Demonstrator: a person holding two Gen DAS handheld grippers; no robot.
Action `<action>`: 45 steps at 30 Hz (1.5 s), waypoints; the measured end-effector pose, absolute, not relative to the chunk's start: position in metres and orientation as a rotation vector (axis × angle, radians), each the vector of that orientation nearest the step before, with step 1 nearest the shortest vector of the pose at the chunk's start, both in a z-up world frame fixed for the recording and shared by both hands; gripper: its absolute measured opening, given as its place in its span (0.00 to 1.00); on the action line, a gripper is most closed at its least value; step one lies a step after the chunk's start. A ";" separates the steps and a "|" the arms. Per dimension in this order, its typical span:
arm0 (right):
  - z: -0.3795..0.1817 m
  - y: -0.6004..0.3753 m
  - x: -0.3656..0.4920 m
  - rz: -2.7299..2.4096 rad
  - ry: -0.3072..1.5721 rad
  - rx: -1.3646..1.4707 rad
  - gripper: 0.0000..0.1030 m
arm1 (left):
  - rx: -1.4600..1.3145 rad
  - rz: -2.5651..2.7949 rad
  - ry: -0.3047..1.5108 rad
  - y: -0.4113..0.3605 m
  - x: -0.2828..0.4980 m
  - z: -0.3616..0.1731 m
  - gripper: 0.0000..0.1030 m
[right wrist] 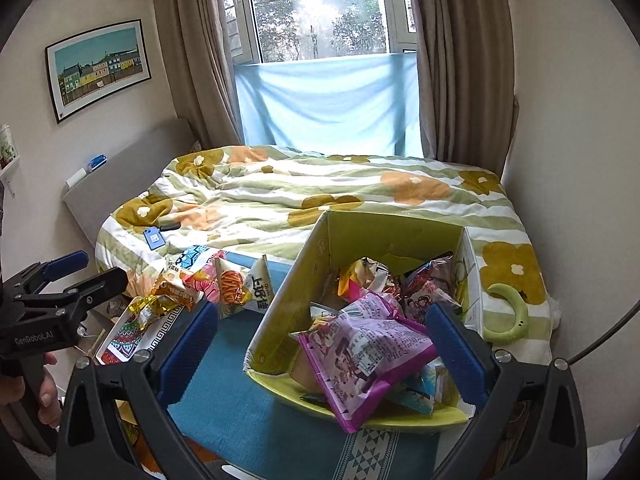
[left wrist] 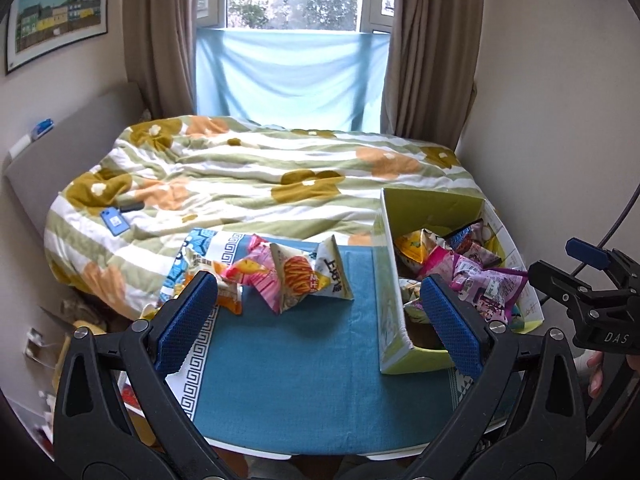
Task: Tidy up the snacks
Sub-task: 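Withdraw both tools from the box toward the remaining snacks, then lower the left gripper onto the gold-yellow bag while the right reaches the chiffon cake bag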
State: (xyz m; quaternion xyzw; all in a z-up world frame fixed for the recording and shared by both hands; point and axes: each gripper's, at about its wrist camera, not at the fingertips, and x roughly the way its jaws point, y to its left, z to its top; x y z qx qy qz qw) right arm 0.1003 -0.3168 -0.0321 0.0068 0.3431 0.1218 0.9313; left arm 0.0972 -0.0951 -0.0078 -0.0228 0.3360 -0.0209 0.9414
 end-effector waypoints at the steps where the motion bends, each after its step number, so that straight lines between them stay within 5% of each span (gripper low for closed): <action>1: -0.032 -0.311 0.100 0.243 0.706 0.011 1.00 | -0.049 -0.041 0.680 -0.086 0.095 -0.008 0.98; 24: -0.052 -0.126 0.100 0.084 0.678 0.121 1.00 | -0.028 -0.164 0.809 0.144 0.133 -0.058 0.98; 45: -0.170 -0.029 0.203 0.326 0.937 0.303 1.00 | 0.034 -0.273 0.991 0.151 0.204 -0.193 0.98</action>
